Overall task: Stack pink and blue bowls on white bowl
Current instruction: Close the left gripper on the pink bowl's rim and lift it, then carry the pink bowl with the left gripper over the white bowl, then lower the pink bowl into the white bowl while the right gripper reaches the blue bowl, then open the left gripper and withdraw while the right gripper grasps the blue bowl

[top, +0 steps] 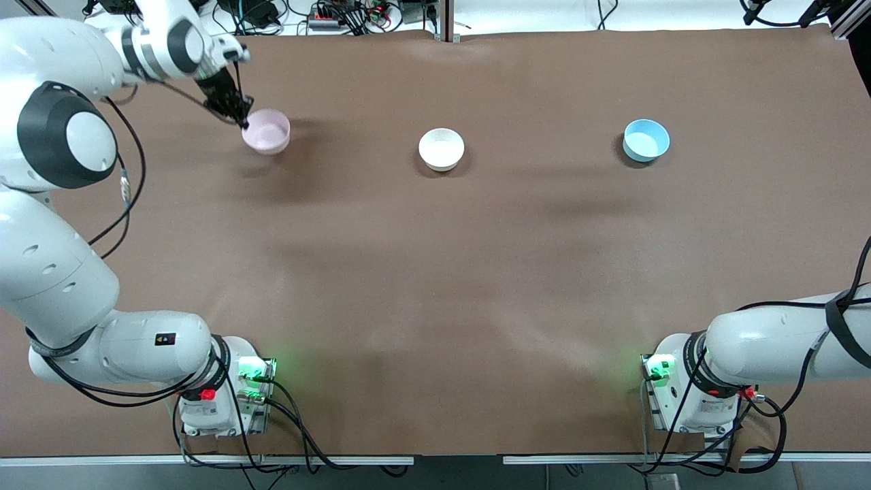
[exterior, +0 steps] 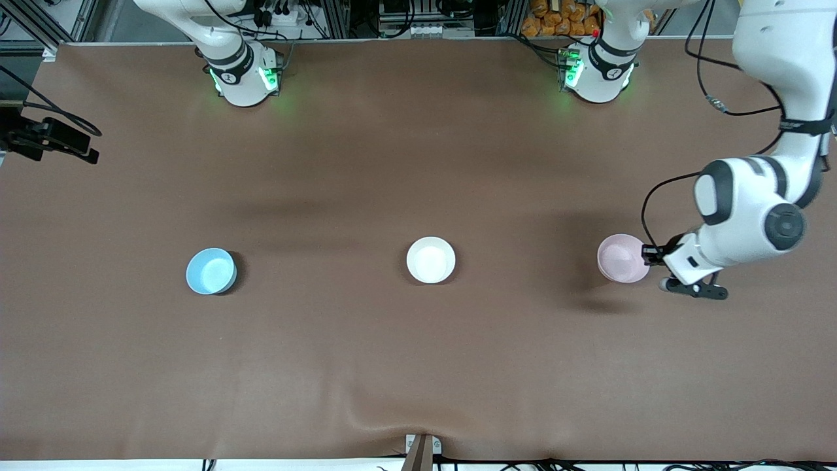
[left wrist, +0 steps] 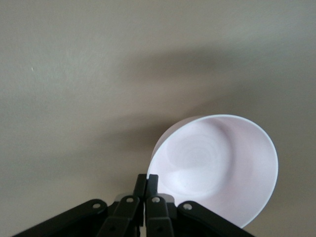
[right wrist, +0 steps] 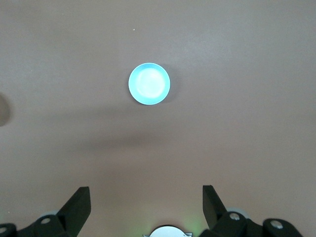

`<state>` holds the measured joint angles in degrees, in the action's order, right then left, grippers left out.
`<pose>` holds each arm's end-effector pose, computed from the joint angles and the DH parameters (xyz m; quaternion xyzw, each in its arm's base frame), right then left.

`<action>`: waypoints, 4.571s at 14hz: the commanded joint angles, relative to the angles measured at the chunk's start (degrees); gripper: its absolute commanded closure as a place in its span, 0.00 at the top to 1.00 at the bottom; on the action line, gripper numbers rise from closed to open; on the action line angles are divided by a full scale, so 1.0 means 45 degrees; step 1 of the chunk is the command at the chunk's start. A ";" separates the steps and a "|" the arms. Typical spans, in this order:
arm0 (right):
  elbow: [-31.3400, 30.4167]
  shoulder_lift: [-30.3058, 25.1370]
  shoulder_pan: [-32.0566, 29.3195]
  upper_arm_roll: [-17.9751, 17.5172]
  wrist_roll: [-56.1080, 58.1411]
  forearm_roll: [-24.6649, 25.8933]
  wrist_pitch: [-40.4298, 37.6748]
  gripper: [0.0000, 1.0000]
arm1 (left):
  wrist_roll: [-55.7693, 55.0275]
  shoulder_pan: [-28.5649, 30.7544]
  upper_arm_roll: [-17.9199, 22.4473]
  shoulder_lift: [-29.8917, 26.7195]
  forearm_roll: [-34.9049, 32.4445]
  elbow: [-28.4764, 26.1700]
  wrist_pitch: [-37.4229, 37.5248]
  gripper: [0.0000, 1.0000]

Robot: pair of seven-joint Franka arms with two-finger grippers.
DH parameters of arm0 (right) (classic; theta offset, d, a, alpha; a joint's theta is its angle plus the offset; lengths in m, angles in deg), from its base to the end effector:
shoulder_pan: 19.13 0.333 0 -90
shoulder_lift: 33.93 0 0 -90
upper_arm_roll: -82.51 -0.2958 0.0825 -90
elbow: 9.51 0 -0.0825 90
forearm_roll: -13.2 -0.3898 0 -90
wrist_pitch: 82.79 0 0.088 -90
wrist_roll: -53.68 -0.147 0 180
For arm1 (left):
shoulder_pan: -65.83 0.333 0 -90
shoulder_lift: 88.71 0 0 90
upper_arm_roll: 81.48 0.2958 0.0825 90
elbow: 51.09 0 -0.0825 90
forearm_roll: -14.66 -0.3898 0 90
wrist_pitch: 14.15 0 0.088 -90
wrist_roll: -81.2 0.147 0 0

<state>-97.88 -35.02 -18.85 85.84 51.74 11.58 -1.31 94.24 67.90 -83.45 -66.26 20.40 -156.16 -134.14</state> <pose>0.5345 -0.0243 0.5761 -0.9977 0.0421 0.0505 0.0151 0.6169 -0.0068 0.2462 0.9932 -0.0838 -0.0596 0.0554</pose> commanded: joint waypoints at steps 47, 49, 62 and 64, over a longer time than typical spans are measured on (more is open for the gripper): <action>-0.4523 0.7038 -0.0824 -0.0037 0.0861 -0.0890 0.9996 1.00 | -0.9541 -0.7122 -0.0949 0.4093 0.1694 0.3992 -0.2339 1.00; -0.4524 0.7214 -0.0843 -0.0057 0.0841 -0.0948 1.0096 0.34 | -0.9539 -0.7023 -0.0504 0.3781 0.1500 0.4012 -0.2319 1.00; -0.4329 0.5791 -0.0221 -0.0096 0.0396 -0.2938 0.8538 0.00 | -0.7163 -0.3435 -0.0535 0.0949 -0.0924 0.3914 0.0002 1.00; -0.4270 0.5303 0.0325 -0.0096 -0.0154 -0.3816 0.8008 0.00 | -0.6147 -0.2437 -0.0753 0.0345 -0.0924 0.3875 0.0900 1.00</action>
<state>-116.32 -7.64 -19.80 85.33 53.41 -2.31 36.86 62.91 52.74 -84.67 -60.75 17.70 -137.19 -133.63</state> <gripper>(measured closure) 0.974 0.000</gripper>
